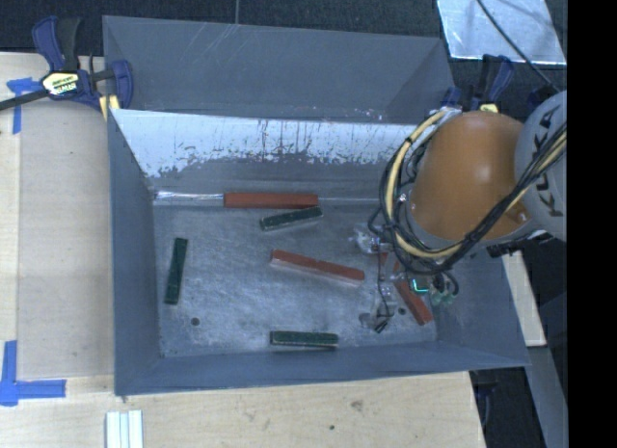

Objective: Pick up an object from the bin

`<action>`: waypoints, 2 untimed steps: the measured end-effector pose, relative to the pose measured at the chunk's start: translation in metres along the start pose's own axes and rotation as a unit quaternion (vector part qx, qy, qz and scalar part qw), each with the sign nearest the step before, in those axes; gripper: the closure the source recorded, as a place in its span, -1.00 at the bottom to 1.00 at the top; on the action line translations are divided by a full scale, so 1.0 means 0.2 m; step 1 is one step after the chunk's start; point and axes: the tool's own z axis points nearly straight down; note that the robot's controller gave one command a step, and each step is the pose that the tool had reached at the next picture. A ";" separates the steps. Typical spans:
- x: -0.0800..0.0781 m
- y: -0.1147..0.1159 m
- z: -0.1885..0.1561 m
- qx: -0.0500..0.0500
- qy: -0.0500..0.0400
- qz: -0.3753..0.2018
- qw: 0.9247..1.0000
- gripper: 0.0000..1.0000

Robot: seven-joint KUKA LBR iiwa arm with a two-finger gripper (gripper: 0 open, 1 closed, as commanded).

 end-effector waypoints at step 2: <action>-0.12 0.05 0.47 0.000 -0.006 0.014 1.000 1.00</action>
Offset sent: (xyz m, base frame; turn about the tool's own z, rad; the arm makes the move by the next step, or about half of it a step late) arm 0.0219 0.0104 -0.0964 0.0300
